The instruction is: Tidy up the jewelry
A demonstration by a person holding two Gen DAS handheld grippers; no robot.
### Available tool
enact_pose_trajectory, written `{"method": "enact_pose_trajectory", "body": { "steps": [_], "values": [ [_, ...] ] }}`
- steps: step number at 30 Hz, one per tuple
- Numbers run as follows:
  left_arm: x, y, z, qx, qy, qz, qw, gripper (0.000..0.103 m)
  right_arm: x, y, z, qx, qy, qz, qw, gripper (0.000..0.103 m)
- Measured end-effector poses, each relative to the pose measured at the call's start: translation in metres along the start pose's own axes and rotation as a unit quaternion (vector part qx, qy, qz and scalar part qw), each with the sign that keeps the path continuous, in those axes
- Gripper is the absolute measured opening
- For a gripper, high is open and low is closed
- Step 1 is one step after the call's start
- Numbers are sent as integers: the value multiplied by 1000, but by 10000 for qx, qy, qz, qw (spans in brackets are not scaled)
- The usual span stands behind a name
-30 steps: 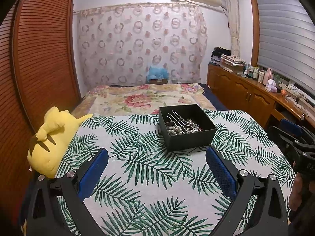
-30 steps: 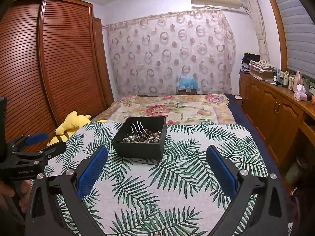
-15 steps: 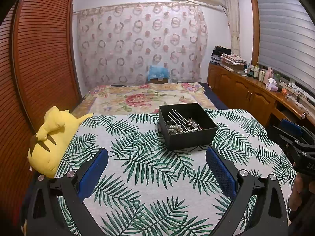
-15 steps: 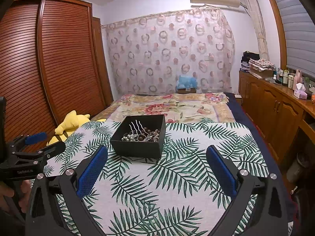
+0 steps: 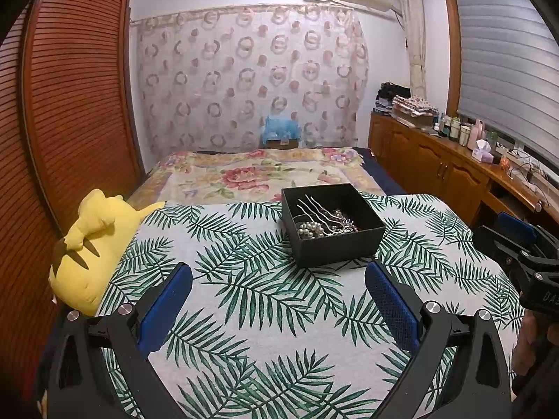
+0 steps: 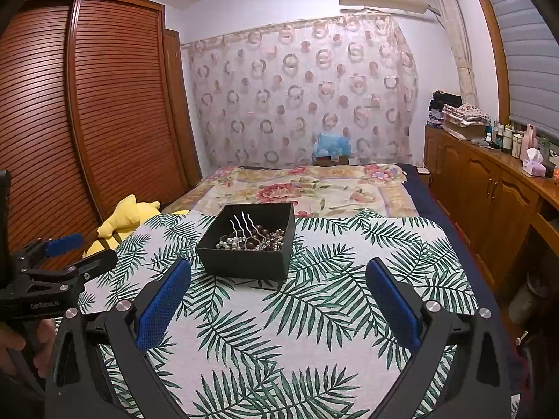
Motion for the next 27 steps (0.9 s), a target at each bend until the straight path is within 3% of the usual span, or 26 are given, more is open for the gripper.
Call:
{"method": "enact_pose_trajectory", "body": {
  "steps": [27],
  "values": [
    [-1, -1, 0, -43, -9, -11, 10000, 96, 0, 0, 1, -1, 2, 6, 10000, 101]
  ]
}}
Point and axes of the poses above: each gripper's, at about its wrist camera, not at the fingertips, and z roughly the way its jaws point, x to its left, y to its top, the point moved 7 cm from there along z, roughly the way its jaws point, and after that the axes turned 9 degrees about -x, right-handed, at the moved point
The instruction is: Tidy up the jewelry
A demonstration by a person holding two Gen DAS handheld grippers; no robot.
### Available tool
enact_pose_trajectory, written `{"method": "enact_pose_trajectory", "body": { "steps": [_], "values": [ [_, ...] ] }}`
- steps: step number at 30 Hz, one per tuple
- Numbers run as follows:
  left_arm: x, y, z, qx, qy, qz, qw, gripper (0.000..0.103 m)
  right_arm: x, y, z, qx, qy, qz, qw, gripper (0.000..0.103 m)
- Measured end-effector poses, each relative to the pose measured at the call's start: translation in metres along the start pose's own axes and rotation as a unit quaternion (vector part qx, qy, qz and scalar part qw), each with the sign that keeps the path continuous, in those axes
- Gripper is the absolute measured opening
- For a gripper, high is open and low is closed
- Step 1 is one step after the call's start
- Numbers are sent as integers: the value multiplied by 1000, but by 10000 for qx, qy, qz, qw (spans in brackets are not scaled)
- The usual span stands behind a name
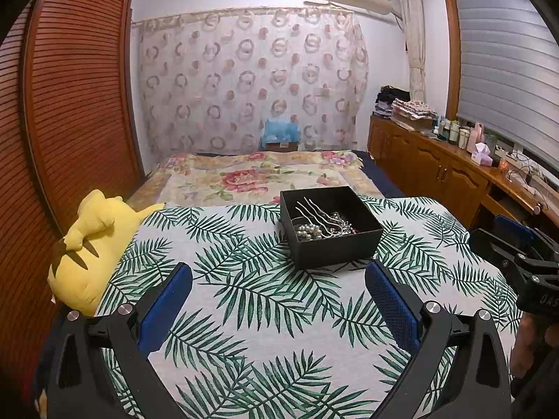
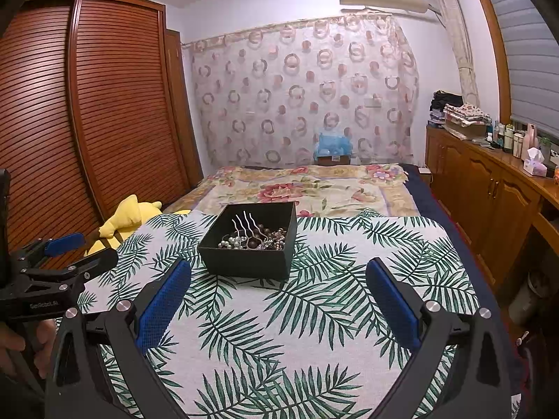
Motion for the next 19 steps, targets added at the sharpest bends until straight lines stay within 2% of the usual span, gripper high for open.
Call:
{"method": "enact_pose_trajectory", "body": {
  "steps": [19],
  "values": [
    [-2, 3, -2, -5, -11, 5, 10000, 96, 1, 0, 1, -3, -2, 2, 10000, 101]
  ]
}}
Point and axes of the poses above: each gripper's, at about its wrist camera, not at the fingertips, and z roughly the way its jaws point, x to its left, y to its top, the point moved 7 cm from there along z, roughly the way its jaws point, and after that the axes turned 9 degrees about -x, right-handed, at the moved point
